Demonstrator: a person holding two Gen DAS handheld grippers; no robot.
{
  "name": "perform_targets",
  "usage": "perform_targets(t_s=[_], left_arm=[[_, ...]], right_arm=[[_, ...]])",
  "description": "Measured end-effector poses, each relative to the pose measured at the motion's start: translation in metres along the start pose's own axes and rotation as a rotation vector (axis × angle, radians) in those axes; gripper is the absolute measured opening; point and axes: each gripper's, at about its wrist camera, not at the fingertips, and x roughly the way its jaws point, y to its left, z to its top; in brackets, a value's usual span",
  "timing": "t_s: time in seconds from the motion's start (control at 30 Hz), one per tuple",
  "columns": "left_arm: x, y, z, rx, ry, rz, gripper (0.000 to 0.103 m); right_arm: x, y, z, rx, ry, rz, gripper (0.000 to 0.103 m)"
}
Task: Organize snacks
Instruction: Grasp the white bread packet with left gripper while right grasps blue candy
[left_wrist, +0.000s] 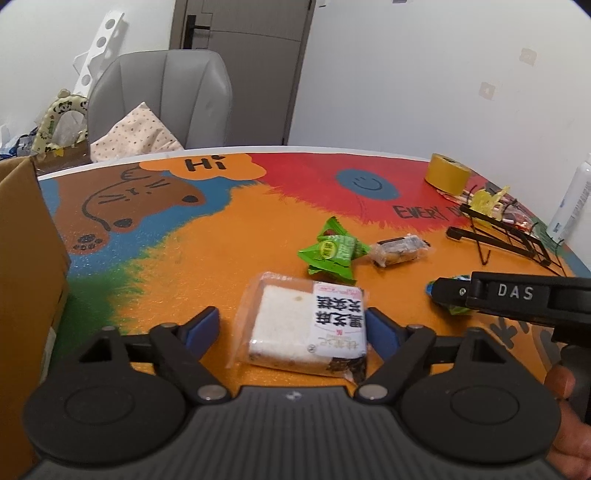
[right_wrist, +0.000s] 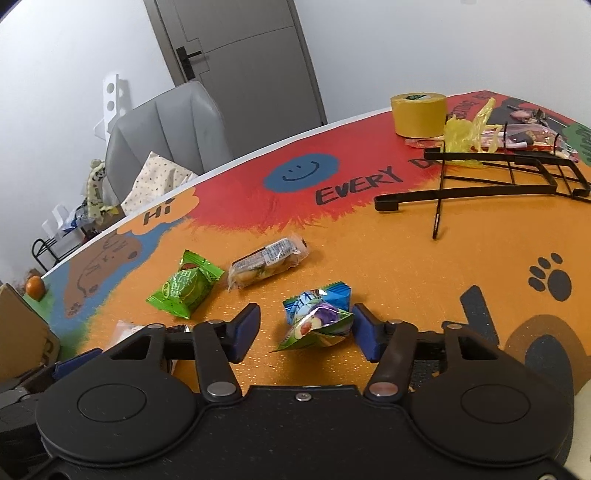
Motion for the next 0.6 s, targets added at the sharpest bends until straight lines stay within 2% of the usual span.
perform_targets(t_s=[0.07,0.1,0.27,0.43,0.6], left_arm=[[-0.001,-0.003,0.0,0.0,-0.001,-0.015,0.067],[-0.002,-0.004,-0.001,0.0,-0.003,-0.013,0.066],[-0.012,-0.011,-0.005,0.009,0.003,-0.022,0.057],[-0.028,-0.015,-0.012,0.016,0.001,-0.013,0.056],[-0.055,-0.016,-0.013,0.024,-0.041,-0.005,0.055]], right_arm=[[-0.001,-0.004,0.001,0.024,0.005,0.003,0.032],[-0.002,-0.005,0.0,0.037,0.011,0.015,0.031],[-0.011,-0.002,-0.01,0.04,0.018,0.04,0.03],[-0.027,-0.005,-0.021,0.06,0.012,0.047,0.03],[-0.046,-0.002,-0.028,0.068,-0.007,0.066,0.03]])
